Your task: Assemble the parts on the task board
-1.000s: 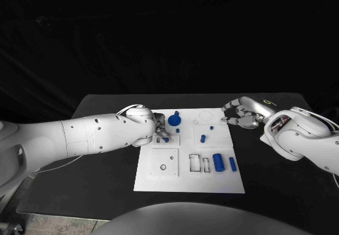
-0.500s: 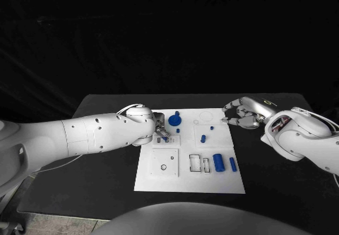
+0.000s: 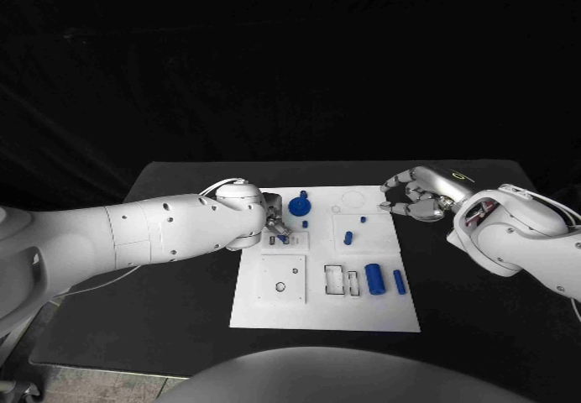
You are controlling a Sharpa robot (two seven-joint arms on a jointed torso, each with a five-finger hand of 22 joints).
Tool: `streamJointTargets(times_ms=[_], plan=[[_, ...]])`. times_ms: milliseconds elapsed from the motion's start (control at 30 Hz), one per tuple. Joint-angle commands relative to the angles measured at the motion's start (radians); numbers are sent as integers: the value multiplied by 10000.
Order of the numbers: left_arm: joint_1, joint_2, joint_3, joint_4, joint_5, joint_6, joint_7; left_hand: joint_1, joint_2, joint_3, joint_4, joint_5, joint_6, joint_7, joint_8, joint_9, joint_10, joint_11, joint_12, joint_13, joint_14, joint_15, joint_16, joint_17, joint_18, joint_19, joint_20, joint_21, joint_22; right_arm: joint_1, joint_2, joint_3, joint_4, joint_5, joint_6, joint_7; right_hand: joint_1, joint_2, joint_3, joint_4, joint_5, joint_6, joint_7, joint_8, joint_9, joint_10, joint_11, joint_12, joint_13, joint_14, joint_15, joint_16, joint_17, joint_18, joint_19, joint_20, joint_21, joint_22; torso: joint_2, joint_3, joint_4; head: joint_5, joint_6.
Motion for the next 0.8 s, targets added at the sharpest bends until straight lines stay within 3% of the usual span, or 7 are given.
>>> streamJointTargets(times_ms=[33, 100, 367, 567, 800], plan=[[-47, -14, -26, 30, -18, 223, -15, -213, 28, -141, 123, -373, 5, -1, -93, 39, 1046, 61, -14, 2635, 1052, 64, 24, 2634, 132, -40, 51, -35, 1675, -8, -9, 2, -6, -6, 78, -35, 98, 18, 7, -76, 64, 57, -12, 10, -14, 829, 75, -26, 2356, 661, 98, -35, 508, -103, -54, 29, -29, -16, 5, -2, 1, -10, 2], [-49, -24, -26, 50, -18, 199, -15, -404, 29, -300, 298, -725, 29, 25, -146, 56, 1046, 82, -14, 2635, 1052, 82, 24, 2634, 131, -35, 65, -40, 1685, -9, -18, 2, -3, -6, 82, -43, 104, 16, 10, -82, 74, 58, -12, 9, -17, 830, 75, -25, 2357, 661, 99, -34, 511, -101, -56, 29, -39, -19, 1, -4, -1, -12, 2], [-54, -41, -26, 107, -18, 129, -23, -1048, 63, -1058, 991, -1479, 138, 92, -332, 122, 1046, 142, -14, 2635, 1052, 132, 24, 2634, 131, -24, 115, -62, 1714, -18, -30, 2, 2, 5, 94, -57, 127, 15, 20, -102, 106, 58, -10, 6, -27, 828, 76, -28, 2355, 660, 99, -36, 505, -100, -57, 30, -46, -18, 7, -1, -3, -46, 2], [-56, -42, -26, 109, -17, 113, -44, -1227, 123, -1356, 1257, -1661, 187, 96, -408, 170, 1046, 150, -14, 2635, 1052, 140, 24, 2634, 131, -13, 127, -71, 1731, -24, -28, 2, -6, 10, 111, -63, 127, 15, 20, -102, 106, 58, -10, 6, -27, 828, 76, -28, 2355, 660, 99, -36, 505, -100, -57, 30, -46, -18, 9, -1, 0, -65, 2], [-57, -52, -26, 111, -9, 167, -122, -1246, 136, -1399, 1294, -1675, 197, 94, -418, 179, 1046, 151, -14, 2635, 1052, 140, 24, 2634, 130, -8, 128, -69, 1736, -37, -25, 2, -34, 37, 134, -67, 127, 15, 20, -102, 106, 58, -10, 6, -27, 828, 76, -28, 2355, 660, 99, -36, 505, -100, -57, 30, -46, -18, 5, -2, -1, -63, 2]])
